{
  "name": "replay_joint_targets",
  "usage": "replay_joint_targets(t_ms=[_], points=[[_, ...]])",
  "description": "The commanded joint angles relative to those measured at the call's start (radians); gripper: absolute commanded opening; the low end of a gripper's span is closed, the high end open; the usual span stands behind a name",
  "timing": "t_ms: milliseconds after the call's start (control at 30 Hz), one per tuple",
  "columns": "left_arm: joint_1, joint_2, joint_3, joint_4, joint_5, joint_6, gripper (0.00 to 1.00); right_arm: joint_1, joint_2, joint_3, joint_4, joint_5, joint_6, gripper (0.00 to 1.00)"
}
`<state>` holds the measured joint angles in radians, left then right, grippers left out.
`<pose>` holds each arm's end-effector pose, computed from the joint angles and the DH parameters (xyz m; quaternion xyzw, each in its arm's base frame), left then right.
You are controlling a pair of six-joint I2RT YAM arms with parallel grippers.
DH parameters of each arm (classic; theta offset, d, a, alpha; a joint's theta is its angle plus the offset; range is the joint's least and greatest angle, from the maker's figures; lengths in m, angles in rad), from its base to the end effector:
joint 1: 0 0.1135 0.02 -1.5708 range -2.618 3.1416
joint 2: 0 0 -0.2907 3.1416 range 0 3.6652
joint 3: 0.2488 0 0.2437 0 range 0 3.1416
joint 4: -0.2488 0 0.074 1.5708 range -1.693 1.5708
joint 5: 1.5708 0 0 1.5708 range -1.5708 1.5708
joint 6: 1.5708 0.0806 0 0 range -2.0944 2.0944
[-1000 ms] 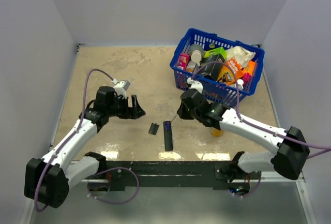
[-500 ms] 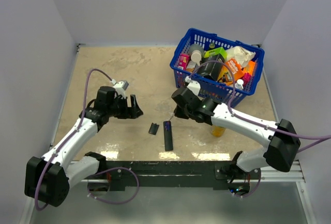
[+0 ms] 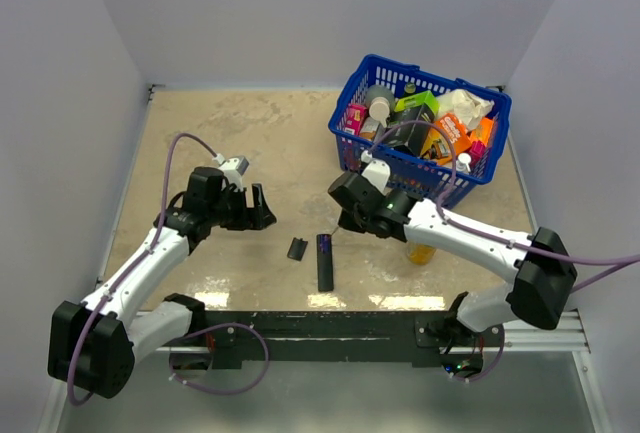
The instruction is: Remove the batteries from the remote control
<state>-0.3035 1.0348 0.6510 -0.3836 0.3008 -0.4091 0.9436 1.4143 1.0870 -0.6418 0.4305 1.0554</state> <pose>0.2044 -0.0890 0.2258 0.0105 0.9118 -0.2641 0.3142 0.2039 0.2240 0.2602 0.1153 0.9280 0.1332 0.3281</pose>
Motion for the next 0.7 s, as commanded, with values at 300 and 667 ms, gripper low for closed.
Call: replay_joint_targets(t_ms=[300, 667], points=[[0.003, -0.001, 0.044, 0.012, -0.009, -0.008, 0.84, 0.027, 0.080, 0.060, 0.010, 0.060, 0.051, 0.00], [0.000, 0.040, 0.026, 0.038, 0.064, -0.033, 0.69, 0.058, 0.091, 0.064, 0.111, 0.032, -0.131, 0.00]])
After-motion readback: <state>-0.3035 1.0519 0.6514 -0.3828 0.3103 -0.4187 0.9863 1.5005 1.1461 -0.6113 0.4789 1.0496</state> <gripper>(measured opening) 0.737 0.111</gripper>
